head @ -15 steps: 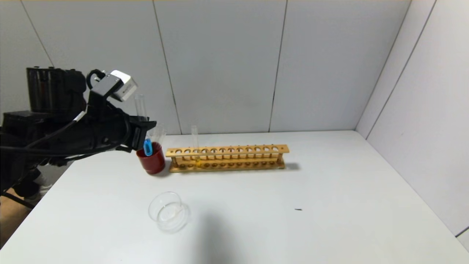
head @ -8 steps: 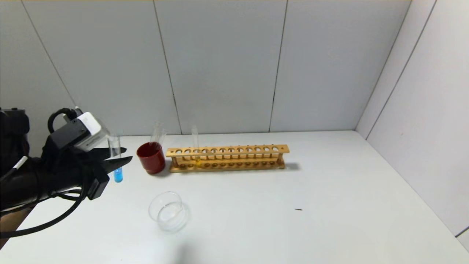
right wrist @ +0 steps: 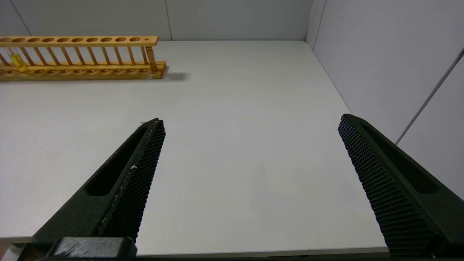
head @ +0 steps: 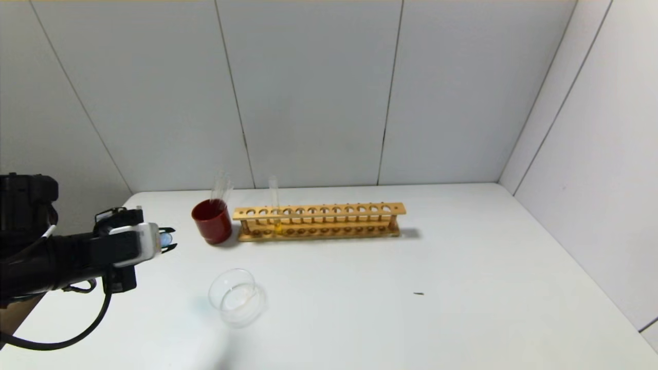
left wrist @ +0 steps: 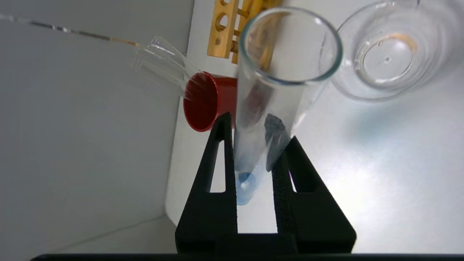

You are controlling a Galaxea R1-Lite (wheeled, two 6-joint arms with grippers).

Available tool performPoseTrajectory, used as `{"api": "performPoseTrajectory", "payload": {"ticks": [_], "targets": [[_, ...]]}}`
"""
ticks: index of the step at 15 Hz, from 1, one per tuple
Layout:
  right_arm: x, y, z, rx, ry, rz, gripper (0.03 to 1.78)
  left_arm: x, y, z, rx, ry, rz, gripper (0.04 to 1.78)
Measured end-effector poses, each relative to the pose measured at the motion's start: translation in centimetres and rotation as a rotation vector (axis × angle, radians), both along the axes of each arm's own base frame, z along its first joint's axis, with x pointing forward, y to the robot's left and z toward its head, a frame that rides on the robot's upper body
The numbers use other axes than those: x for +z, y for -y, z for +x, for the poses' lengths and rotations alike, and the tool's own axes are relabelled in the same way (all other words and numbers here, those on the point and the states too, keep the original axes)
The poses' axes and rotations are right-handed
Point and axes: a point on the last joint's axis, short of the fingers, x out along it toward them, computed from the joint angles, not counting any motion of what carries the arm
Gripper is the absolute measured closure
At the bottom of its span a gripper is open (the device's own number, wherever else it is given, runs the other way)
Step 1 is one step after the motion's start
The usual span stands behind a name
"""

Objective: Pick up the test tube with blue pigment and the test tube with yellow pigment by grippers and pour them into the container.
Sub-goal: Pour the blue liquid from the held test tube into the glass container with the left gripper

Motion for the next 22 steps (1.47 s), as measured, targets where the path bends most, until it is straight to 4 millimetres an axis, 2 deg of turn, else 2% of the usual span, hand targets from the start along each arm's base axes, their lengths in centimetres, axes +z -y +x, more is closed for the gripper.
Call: {"api": "performPoseTrajectory", "payload": {"ticks": [11, 16, 22], "targets": [[0.0, 0.0, 0.0, 0.000, 0.000, 0.000, 0.06, -2.8, -0.2, 5.0, -0.225, 0.102, 0.335, 1.49], [0.0, 0.0, 0.0, 0.000, 0.000, 0.000, 0.06, -3.5, 1.4, 5.8, -0.311, 0.120, 0.388, 1.49], [0.0, 0.0, 0.0, 0.000, 0.000, 0.000, 0.06, -3.7, 1.6, 6.5, -0.344, 0.144, 0.436, 1.49]]}}
